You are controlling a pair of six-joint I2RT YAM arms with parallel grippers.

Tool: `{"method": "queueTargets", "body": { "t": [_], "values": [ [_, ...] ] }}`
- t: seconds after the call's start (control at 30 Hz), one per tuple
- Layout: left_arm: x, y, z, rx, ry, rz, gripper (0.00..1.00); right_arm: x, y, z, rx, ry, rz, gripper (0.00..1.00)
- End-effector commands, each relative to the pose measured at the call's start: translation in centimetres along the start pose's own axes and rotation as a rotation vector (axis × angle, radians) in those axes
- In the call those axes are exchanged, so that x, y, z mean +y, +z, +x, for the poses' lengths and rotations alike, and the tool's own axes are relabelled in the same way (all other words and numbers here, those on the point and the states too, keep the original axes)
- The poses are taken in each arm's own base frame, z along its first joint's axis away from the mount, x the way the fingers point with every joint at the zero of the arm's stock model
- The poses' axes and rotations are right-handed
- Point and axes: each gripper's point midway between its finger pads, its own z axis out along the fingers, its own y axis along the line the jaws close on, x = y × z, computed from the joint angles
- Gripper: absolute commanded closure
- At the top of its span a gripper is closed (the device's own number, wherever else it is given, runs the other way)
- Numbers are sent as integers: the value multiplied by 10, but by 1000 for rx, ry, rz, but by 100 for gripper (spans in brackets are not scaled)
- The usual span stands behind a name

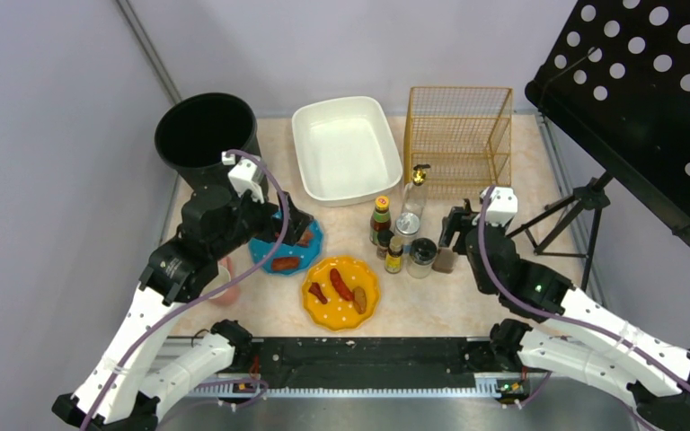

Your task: Clear the kitchen counter

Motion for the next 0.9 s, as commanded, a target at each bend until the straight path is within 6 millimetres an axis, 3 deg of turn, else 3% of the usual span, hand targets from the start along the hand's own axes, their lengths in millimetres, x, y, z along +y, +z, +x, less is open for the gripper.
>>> {"method": "queueTargets", "body": {
  "t": [0.0,0.43,0.6,0.73,0.87],
  "values": [
    [-3,3,-7,-27,23,22,1,1,4,-11,-56,19,14,32],
    [-4,5,-5,-17,21,25,1,-3,12,-10,-98,-36,50,55],
    [-3,7,-2,-6,21,25,1,-1,16,-9,-99,-50,59,74],
    [-2,7,-2,-7,23,22,1,-1,16,-13,-107,-48,70,100],
    [-2,8,0,-2,21,20,1,-4,13,-26,-132,-48,89,100]
  ]
}}
